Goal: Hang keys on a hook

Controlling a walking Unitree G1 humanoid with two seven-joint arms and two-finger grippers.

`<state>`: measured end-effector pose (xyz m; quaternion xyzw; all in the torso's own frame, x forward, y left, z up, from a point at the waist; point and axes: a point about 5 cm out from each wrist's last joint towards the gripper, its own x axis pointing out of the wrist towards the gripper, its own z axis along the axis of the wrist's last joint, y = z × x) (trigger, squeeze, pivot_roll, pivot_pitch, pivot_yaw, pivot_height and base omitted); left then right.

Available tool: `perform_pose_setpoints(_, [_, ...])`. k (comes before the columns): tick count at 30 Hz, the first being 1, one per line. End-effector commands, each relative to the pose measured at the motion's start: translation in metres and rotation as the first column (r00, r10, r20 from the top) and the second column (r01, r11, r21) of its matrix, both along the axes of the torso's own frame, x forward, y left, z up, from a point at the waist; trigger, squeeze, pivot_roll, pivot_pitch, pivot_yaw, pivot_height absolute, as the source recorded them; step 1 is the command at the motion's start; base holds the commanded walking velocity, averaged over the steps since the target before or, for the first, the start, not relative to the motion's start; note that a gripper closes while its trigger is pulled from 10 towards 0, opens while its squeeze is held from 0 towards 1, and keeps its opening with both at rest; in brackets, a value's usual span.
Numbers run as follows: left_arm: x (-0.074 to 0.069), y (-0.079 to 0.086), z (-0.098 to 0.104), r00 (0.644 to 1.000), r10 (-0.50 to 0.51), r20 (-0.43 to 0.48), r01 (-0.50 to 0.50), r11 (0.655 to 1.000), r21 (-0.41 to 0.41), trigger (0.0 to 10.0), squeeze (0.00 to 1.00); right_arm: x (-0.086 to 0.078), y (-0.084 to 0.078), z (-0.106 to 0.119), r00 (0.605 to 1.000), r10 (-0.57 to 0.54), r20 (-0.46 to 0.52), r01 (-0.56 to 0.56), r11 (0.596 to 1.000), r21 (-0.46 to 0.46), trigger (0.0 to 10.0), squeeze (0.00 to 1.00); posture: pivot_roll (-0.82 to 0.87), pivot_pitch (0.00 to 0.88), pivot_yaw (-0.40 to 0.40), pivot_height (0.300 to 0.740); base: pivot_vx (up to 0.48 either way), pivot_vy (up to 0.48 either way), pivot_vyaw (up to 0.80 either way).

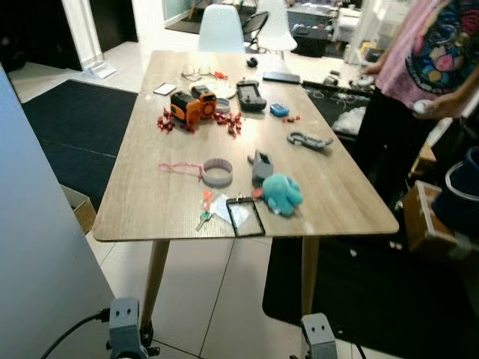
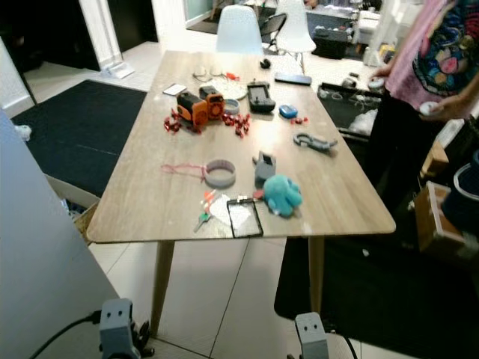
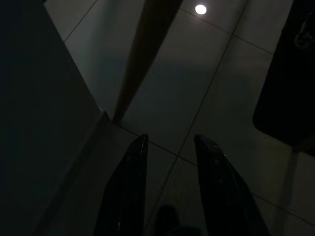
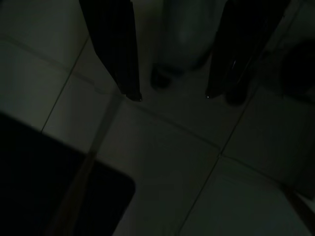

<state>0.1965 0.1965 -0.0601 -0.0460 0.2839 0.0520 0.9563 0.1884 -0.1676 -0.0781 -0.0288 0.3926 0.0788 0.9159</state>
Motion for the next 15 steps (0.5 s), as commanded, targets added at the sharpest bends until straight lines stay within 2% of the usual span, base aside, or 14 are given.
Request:
perform_pose_setpoints(1, [-0.0038, 0.0009, -0.0025, 1.000, 0.003, -0.019, -0.003, 1.000, 0.003, 10.0, 0.00, -0.0090, -0.0062, -0.0041, 1.000, -0.010, -0.028, 0.010, 1.000, -0.014, 10.0, 0.00, 0.05, 0.048, -0.026, 0.740, 0.000, 0.000, 0.00])
perform_pose_setpoints(15, [-0.0031, 0.0019, -0.0021, 1.000, 0.011, -0.018, -0.011, 1.000, 0.000, 10.0, 0.00, -0.0088, -0.0061, -0.0041, 1.000, -0.011, -0.029, 0.011, 1.000, -0.013, 10.0, 0.00, 0.05, 0.053, -0.026, 0.740, 0.000, 0.000, 0.00])
